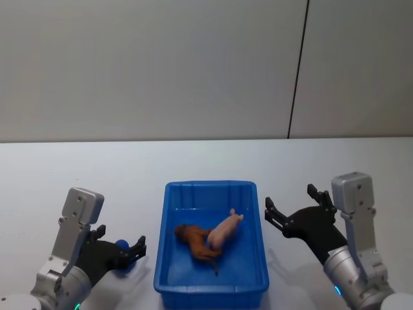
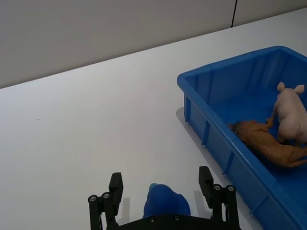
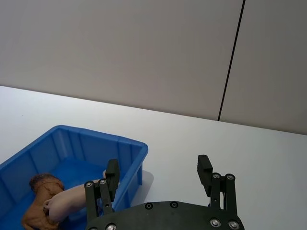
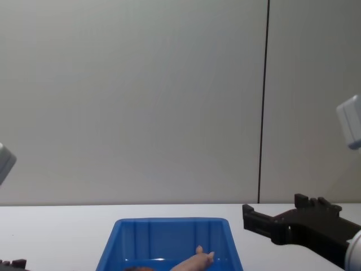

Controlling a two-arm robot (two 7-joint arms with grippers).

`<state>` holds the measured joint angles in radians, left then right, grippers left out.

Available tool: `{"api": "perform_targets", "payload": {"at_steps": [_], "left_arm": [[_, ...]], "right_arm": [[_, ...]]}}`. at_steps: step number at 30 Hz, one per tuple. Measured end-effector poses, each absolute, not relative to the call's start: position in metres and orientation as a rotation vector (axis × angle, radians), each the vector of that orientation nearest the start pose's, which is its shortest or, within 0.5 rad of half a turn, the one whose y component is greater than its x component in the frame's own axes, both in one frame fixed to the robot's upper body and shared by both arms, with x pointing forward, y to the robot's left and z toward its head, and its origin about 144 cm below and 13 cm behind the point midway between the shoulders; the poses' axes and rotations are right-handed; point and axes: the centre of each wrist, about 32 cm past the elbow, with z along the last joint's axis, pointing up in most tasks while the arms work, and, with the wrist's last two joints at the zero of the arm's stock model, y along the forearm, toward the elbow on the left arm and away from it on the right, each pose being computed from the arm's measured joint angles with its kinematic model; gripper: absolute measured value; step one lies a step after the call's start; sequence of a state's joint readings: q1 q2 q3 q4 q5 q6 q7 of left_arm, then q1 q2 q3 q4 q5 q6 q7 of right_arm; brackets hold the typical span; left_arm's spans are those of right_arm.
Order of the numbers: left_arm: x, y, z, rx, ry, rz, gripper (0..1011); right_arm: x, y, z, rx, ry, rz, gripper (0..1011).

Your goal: Pick up the two dolls from the table and place them into the box.

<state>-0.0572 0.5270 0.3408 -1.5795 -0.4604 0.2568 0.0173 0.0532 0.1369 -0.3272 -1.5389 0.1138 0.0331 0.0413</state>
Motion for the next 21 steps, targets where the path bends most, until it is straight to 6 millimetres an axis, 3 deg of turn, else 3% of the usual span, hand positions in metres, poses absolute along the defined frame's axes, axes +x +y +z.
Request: {"api": "perform_targets", "payload": {"at_steps": [6, 10, 21], "left_arm": [[0.4589, 0.2828, 1.1430, 0.363, 0.192, 1.275, 1001], [0.4600, 0.2834, 1.1412, 0.370, 0.199, 1.274, 948], [0.4626, 0.2840, 1.1382, 0.380, 0.212, 1.279, 653]], "right_arm": [[0.4581, -0.1648, 1.1370, -0.070, 0.009, -1.210, 1001], [0.4581, -0.1648, 1.1370, -0.070, 0.009, -1.210, 1001], [0.4581, -0.1648, 1.1370, -0.070, 0.009, -1.210, 1001]]}}
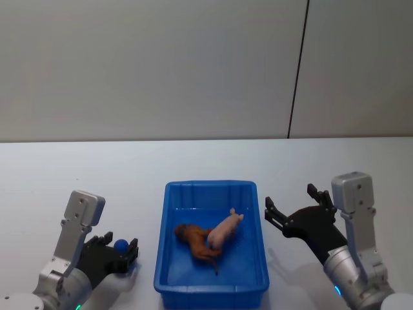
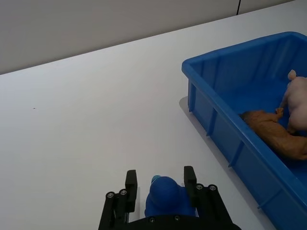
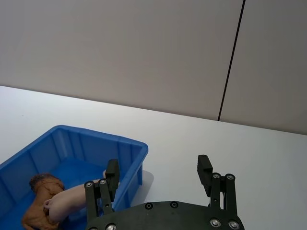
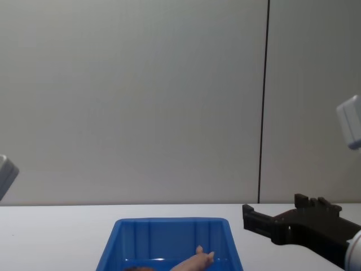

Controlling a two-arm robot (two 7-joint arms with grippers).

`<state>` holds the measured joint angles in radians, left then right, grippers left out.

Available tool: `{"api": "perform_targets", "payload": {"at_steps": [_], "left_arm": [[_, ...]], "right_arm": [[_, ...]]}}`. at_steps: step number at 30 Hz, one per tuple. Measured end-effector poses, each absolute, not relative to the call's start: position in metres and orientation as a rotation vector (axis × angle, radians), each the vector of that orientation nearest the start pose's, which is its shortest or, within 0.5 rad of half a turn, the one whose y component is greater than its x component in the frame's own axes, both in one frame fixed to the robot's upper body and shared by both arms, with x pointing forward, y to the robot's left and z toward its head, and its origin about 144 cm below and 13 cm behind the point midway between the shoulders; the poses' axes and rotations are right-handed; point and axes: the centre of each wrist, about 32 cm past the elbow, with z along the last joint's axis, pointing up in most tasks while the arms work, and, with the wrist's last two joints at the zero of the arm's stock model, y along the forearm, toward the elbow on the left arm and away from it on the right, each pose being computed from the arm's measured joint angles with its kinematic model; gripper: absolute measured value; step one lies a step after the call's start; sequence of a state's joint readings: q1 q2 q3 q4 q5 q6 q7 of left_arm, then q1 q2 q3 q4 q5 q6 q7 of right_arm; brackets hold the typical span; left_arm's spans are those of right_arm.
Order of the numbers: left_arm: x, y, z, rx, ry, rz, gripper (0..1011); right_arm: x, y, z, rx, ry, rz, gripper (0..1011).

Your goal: Pick up the two dolls from the table and place them into the box.

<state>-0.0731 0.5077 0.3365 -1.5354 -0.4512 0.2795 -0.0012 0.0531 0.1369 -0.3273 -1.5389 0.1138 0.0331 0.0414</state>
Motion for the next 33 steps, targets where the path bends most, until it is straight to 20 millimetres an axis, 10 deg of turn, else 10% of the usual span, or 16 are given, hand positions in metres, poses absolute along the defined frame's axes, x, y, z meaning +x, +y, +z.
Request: {"api": "perform_targets", "payload": {"at_steps": [9, 33], "left_arm": [[0.466, 0.283, 1.136, 0.379, 0.225, 1.284, 320], [0.469, 0.278, 1.148, 0.289, 0.170, 1.260, 177]], "right_arm": [[0.458, -0.165, 1.137, -0.070, 0.009, -1.210, 1001], [0.458, -0.165, 1.137, -0.070, 0.009, -1.210, 1001]]}}
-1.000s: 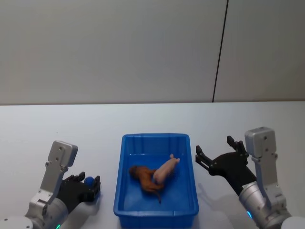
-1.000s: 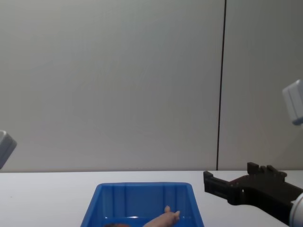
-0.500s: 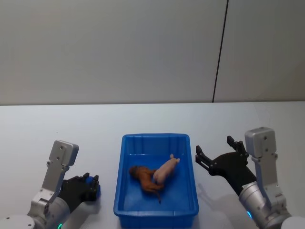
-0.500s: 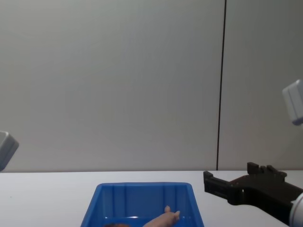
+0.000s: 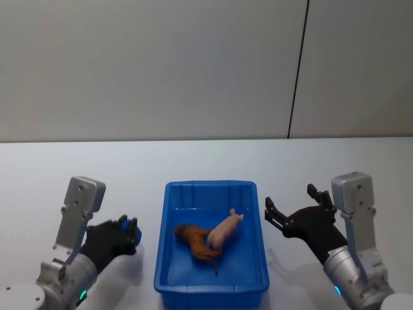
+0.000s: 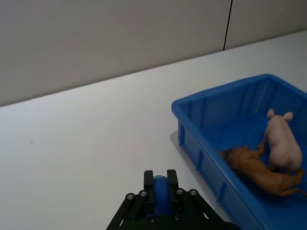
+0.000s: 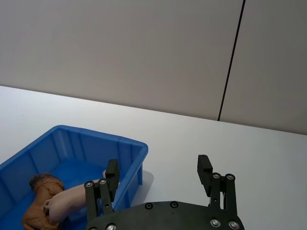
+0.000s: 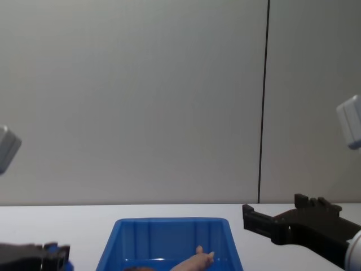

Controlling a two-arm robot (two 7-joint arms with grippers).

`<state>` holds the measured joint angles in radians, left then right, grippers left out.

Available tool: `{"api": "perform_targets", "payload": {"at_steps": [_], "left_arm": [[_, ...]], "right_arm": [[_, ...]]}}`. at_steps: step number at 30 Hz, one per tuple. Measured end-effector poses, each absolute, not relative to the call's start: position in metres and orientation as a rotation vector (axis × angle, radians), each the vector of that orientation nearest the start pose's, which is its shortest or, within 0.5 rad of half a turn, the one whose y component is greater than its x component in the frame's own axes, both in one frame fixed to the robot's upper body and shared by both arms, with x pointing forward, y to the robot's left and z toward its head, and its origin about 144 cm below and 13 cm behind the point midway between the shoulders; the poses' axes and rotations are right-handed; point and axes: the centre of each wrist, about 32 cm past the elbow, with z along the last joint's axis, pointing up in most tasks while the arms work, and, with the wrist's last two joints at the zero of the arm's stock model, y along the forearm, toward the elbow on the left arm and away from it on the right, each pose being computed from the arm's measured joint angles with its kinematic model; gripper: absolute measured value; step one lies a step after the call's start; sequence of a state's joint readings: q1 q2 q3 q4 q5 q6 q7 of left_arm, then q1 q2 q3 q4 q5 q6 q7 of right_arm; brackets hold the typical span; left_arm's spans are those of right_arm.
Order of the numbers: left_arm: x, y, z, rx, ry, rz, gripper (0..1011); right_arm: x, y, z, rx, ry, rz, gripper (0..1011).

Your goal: Pick up the two dolls from the table and place them into the box.

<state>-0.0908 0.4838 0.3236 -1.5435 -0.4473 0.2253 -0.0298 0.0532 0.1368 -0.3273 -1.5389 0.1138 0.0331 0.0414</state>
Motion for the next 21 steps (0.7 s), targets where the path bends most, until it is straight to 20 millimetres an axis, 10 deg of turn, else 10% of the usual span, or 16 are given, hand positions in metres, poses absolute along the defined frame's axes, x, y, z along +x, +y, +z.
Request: {"api": "perform_targets", "payload": {"at_steps": [21], "left_arm": [[0.481, 0.268, 1.184, 0.134, 0.007, 1.079, 166]], "right_arm": [[0.458, -0.165, 1.137, -0.070, 0.009, -1.210, 1001]]}}
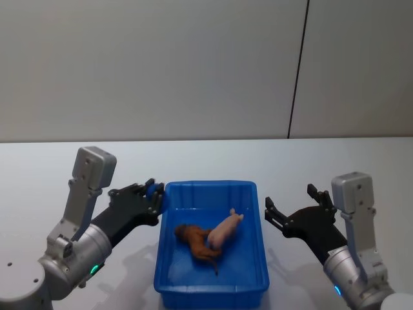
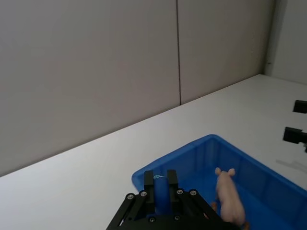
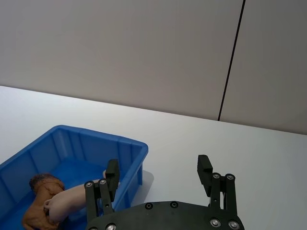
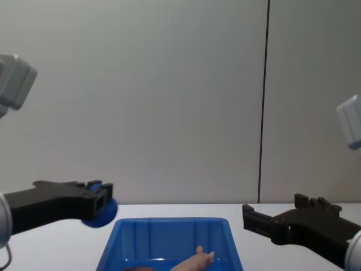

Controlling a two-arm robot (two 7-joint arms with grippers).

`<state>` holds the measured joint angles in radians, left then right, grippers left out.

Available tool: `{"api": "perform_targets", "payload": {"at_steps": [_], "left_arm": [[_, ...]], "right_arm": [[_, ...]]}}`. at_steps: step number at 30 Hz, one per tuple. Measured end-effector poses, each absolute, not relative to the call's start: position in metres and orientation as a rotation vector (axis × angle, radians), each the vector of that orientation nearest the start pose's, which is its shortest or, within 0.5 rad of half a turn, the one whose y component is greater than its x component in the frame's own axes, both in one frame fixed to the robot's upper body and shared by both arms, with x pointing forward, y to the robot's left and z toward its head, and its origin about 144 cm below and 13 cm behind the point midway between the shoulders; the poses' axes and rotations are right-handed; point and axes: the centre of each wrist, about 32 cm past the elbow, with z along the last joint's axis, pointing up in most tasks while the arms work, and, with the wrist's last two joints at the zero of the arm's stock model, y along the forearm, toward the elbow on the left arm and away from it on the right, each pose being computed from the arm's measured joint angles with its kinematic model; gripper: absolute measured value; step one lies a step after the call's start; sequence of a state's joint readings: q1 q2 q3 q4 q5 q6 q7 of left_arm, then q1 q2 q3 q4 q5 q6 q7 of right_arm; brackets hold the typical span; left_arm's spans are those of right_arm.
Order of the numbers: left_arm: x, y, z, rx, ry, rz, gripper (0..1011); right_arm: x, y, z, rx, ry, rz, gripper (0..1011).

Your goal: Pick up the two dolls from the table and place them into the box.

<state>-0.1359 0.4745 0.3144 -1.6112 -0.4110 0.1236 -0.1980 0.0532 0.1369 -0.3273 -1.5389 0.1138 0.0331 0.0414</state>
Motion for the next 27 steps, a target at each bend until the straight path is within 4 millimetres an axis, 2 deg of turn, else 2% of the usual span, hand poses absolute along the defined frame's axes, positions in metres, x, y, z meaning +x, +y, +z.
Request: {"api": "perform_targets", "payload": {"at_steps": [7, 14, 15, 21, 23, 24, 27], "left_arm": [[0.487, 0.265, 1.187, 0.104, 0.005, 0.983, 174], [0.494, 0.261, 1.187, 0.084, 0.021, 0.884, 385], [0.495, 0.261, 1.187, 0.081, 0.026, 0.868, 385], [0.498, 0.258, 1.187, 0.075, 0.040, 0.816, 624], [0.499, 0.257, 1.187, 0.073, 0.043, 0.806, 642], [0.500, 0.257, 1.187, 0.072, 0.045, 0.797, 705], [0.500, 0.256, 1.187, 0.070, 0.049, 0.783, 780]], "right_arm": [[0.458, -0.165, 1.137, -0.070, 0.009, -1.210, 1001], [0.458, -0.165, 1.137, -0.070, 0.009, -1.210, 1001], [0.458, -0.165, 1.137, -0.070, 0.009, -1.210, 1001], [0.458, -0.165, 1.137, -0.070, 0.009, -1.210, 1001], [0.458, -0.165, 1.137, -0.070, 0.009, -1.210, 1001], [0.458, -0.165, 1.137, -0.070, 0.009, -1.210, 1001], [0.458, -0.165, 1.137, -0.070, 0.009, -1.210, 1001]]}}
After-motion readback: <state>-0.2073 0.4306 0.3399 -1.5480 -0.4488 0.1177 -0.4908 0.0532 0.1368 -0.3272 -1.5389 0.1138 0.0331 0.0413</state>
